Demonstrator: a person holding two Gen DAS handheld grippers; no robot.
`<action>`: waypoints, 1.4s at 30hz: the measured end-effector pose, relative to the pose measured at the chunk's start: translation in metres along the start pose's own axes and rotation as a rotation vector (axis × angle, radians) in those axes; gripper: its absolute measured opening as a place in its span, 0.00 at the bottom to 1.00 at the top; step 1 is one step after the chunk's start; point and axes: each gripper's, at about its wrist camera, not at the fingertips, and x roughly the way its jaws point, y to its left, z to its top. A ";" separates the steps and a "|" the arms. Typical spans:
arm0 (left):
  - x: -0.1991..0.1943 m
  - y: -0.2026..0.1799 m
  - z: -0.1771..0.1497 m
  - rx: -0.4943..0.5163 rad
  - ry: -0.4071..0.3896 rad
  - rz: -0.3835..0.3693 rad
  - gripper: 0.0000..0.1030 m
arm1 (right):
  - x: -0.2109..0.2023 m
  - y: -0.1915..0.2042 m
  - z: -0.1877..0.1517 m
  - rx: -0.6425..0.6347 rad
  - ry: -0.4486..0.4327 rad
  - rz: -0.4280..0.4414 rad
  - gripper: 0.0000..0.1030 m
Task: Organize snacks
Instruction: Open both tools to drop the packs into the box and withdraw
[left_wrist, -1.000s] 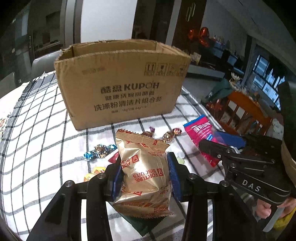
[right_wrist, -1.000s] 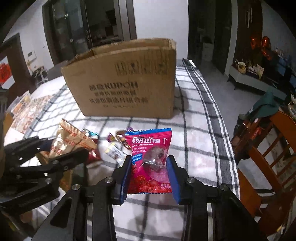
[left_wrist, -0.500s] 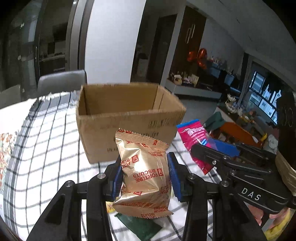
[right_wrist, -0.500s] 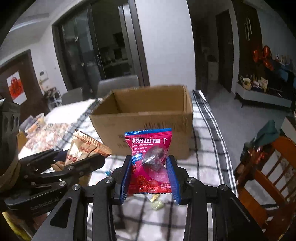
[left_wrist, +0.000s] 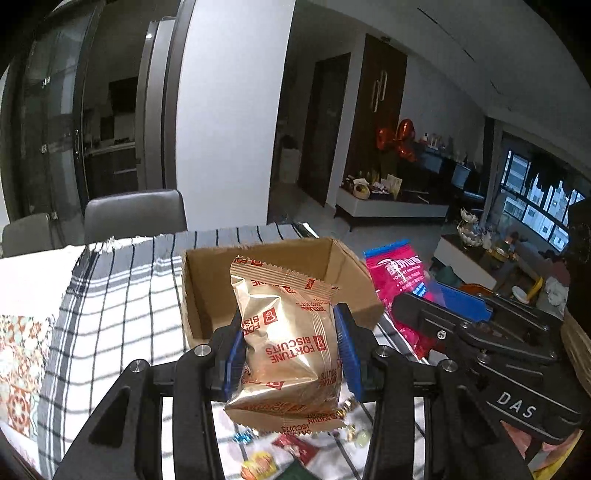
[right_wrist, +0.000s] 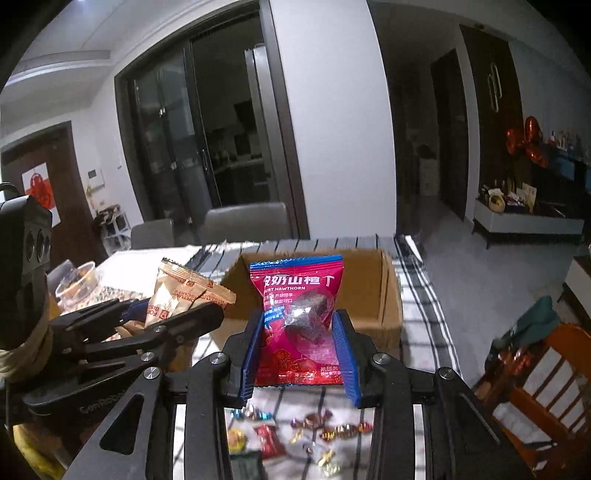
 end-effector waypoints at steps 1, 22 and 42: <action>0.003 0.002 0.004 0.001 -0.001 0.002 0.43 | 0.003 0.001 0.003 -0.004 -0.001 0.002 0.37; 0.084 0.028 0.035 -0.019 0.078 0.008 0.49 | 0.106 -0.027 0.040 -0.060 0.126 0.000 0.38; 0.019 0.014 -0.007 0.007 0.049 0.121 0.68 | 0.052 -0.028 0.004 -0.057 0.074 -0.116 0.58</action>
